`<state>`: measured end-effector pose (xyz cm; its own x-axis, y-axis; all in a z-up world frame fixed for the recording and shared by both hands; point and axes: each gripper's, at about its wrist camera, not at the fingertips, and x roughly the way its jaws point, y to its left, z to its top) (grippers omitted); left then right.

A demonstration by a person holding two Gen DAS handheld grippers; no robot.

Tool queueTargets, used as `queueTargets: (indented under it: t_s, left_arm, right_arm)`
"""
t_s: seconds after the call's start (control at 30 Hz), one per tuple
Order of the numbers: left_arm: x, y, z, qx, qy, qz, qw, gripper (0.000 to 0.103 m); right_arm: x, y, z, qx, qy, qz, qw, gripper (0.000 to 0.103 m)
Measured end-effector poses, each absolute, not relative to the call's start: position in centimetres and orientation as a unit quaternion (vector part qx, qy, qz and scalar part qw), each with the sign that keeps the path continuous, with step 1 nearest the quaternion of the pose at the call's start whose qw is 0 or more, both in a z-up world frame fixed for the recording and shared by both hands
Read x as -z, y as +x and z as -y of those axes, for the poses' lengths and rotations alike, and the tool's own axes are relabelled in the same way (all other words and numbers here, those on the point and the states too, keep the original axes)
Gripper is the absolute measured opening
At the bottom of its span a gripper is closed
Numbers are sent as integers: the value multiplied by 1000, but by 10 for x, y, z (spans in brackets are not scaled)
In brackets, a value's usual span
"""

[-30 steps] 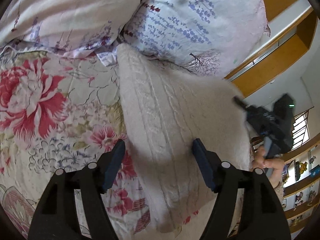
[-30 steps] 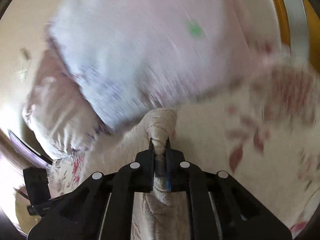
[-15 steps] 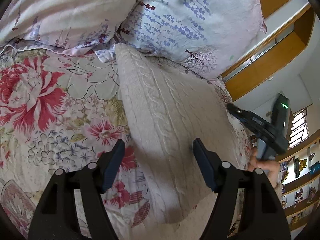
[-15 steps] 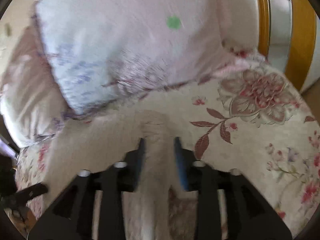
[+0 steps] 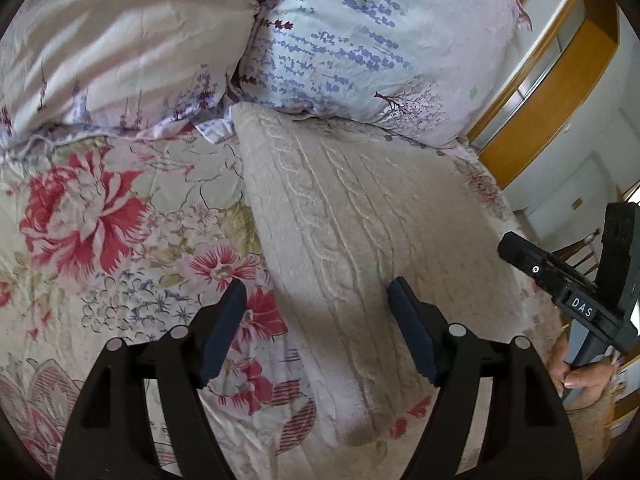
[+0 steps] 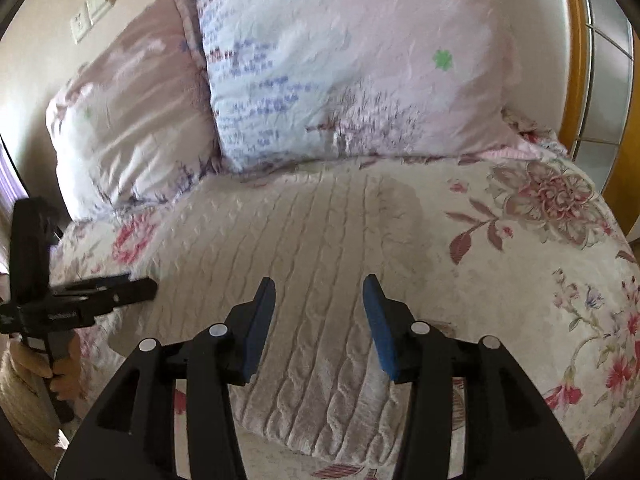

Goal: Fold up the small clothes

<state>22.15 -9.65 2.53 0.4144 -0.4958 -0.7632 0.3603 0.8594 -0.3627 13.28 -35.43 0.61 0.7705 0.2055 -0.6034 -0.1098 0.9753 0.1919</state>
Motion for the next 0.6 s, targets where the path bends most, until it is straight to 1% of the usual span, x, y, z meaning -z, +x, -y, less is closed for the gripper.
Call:
queueTargets:
  t_s: [0.07, 0.13, 0.27, 0.43, 0.6]
  left_arm:
    - [-24, 221, 102, 246, -51, -476, 843, 76]
    - [-23, 221, 105, 239, -36, -477, 845, 77]
    - [-21, 222, 107, 232, -25, -479, 846, 78]
    - [-20, 219, 109, 226, -8, -475, 850, 79]
    - [-18, 217, 109, 221, -2, -469, 855, 84]
  right_arm:
    - [16, 143, 351, -72, 58, -367, 926, 51]
    - [21, 139, 351, -73, 56, -354, 931, 51]
    - [26, 130, 359, -81, 78, -353, 929, 52]
    - [27, 126, 357, -78, 77, -346, 932, 52]
    - [29, 123, 361, -82, 87, -344, 931, 52]
